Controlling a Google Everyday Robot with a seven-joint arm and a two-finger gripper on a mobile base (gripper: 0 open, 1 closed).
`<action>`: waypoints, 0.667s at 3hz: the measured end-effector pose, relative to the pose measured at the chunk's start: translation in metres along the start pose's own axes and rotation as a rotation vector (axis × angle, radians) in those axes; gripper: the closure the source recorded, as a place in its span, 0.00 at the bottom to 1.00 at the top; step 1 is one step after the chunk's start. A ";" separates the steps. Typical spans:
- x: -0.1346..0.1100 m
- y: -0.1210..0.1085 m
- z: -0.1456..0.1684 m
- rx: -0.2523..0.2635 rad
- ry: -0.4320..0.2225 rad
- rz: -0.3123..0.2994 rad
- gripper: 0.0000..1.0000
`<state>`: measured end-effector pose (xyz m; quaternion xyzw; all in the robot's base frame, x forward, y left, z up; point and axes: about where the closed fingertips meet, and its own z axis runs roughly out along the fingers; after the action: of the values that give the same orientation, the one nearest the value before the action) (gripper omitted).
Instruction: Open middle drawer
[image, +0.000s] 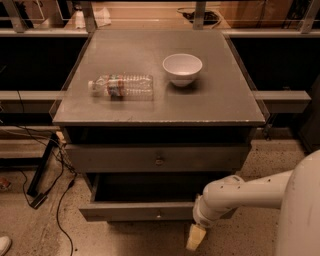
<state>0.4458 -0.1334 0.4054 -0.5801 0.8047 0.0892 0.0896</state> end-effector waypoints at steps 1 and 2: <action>0.000 0.000 -0.002 -0.004 0.001 0.001 0.00; -0.001 -0.003 -0.003 -0.004 0.001 0.001 0.00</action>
Offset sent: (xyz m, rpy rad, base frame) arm -0.0659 -0.0254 0.0419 0.0174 0.0609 -0.0208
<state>0.4486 -0.1341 0.4080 -0.5800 0.8048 0.0907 0.0880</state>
